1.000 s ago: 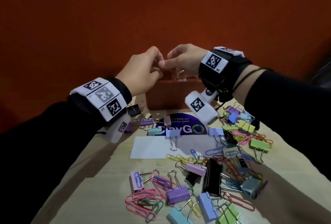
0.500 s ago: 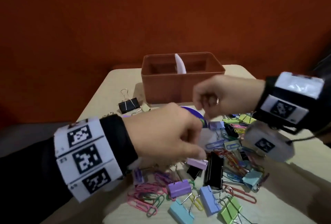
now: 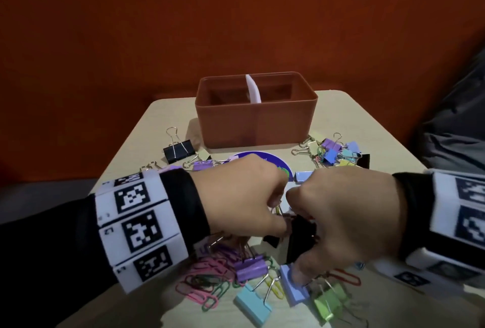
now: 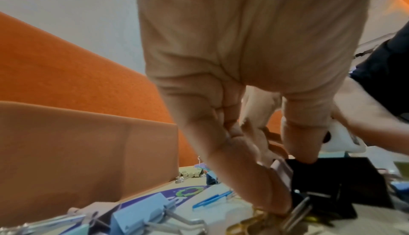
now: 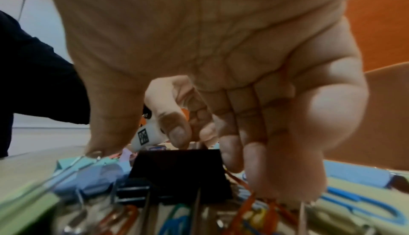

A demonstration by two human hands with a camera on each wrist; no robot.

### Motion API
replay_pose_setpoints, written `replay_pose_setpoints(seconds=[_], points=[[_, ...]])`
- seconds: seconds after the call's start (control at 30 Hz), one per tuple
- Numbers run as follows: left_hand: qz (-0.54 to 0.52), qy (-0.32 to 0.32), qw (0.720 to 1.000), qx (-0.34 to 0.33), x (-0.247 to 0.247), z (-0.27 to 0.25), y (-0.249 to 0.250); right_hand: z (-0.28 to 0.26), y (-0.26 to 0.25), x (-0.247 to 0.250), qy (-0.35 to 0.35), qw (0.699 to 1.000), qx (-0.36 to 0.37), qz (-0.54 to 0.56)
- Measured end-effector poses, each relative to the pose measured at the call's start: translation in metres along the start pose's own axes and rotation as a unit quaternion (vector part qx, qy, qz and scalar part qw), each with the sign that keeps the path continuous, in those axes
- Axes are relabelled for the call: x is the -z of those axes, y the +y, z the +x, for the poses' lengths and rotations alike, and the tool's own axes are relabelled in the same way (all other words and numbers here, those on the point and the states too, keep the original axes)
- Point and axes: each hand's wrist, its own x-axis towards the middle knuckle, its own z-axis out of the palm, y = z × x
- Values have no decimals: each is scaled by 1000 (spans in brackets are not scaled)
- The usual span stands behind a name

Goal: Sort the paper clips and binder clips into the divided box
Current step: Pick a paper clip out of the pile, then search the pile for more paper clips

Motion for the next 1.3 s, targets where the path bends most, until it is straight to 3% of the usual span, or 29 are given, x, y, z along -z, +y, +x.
replay_pose_setpoints(seconds=[0.17,0.43,0.6,0.83,1.0,1.13,1.3], points=[[-11,-21,1000,0,0,5,-3,2,-3,-5,56,998,0,0],[-11,11,1000,-16,0,5,-6,3,10,-1,88,994,-23,56],[-42,38,998,15,8,2,-11,8,19,7,90,980,-53,169],[-119,100,986,58,28,1,-32,21,43,27,96,936,-92,325],[-7,172,983,55,35,-3,-56,45,48,45,149,957,-96,231],[35,140,986,79,28,-9,-69,73,40,34,112,984,-81,111],[109,101,984,102,19,-12,-80,92,34,22,70,993,-70,67]])
